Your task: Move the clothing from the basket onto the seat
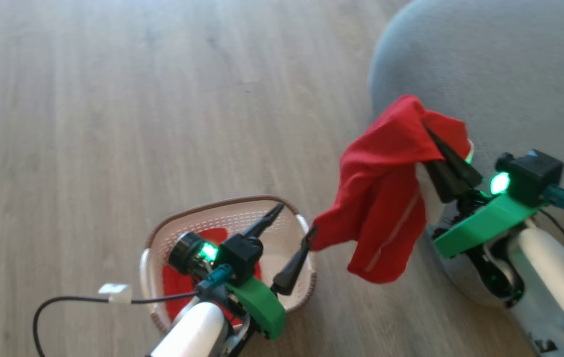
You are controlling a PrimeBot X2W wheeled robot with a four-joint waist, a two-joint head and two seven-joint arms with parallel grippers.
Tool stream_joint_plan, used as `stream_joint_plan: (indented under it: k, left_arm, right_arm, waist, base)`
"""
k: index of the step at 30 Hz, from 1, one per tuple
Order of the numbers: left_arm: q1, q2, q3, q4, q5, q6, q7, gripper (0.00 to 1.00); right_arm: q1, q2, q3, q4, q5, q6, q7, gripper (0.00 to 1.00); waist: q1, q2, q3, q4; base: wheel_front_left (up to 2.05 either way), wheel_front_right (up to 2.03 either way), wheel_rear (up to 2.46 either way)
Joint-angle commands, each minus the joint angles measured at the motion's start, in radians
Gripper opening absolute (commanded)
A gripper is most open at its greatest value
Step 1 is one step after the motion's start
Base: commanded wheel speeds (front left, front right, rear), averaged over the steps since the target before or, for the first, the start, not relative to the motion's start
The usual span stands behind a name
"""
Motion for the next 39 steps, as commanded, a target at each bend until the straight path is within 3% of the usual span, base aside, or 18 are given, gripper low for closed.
stream_joint_plan:
  k: [1, 11, 18, 24, 30, 34, 39]
  left_arm:
    - [-0.044, -0.009, 0.015, -0.023, -0.008, -0.004, -0.015, 1.0]
    - [-0.051, -0.016, -0.018, -0.015, -0.01, 0.005, -0.017, 1.0]
    - [-0.068, -0.017, -0.023, -0.016, -0.001, 0.007, -0.018, 1.0]
    - [-0.109, -0.016, -0.025, -0.012, 0.02, 0.012, -0.018, 1.0]
    - [-0.183, -0.005, -0.029, -0.008, 0.054, 0.009, -0.018, 1.0]
    - [-0.221, -0.001, -0.024, -0.012, 0.068, 0.013, -0.018, 1.0]
    - [-0.229, -0.001, -0.004, -0.03, 0.066, 0.031, -0.018, 1.0]
  right_arm:
    - [0.011, -0.023, -0.026, -0.044, 0.01, 0.0, -0.009, 0.0]
    - [0.079, -0.023, -0.149, -0.086, 0.007, 0.0, -0.009, 0.0]
    - [0.074, -0.01, -0.213, -0.085, 0.021, 0.0, -0.009, 0.0]
    - [-0.045, -0.016, -0.253, -0.02, 0.054, 0.0, -0.009, 0.0]
    - [-0.362, -0.048, -0.399, 0.148, 0.113, 0.0, -0.009, 0.0]
    - [-0.619, -0.127, -0.605, 0.332, 0.12, 0.0, -0.003, 0.0]
    - [-0.897, -0.251, -0.811, 0.548, -0.001, 0.0, 0.01, 0.0]
  waist:
    - [0.0, 0.0, 0.002, -0.057]
    - [0.0, 0.0, 0.022, -0.117]
    - [0.0, 0.0, 0.076, -0.103]
    - [0.0, 0.0, 0.172, -0.08]
    - [0.0, 0.0, 0.326, -0.03]
    - [0.0, 0.0, 0.422, 0.027]
    - [0.0, 0.0, 0.525, 0.088]
  base:
    - [0.0, 0.0, 0.0]
    - [0.0, 0.0, 0.0]
    - [0.0, 0.0, 0.0]
    - [0.0, 0.0, 0.0]
    - [0.0, 0.0, 0.0]
    - [0.0, 0.0, 0.0]
    - [0.0, 0.0, 0.0]
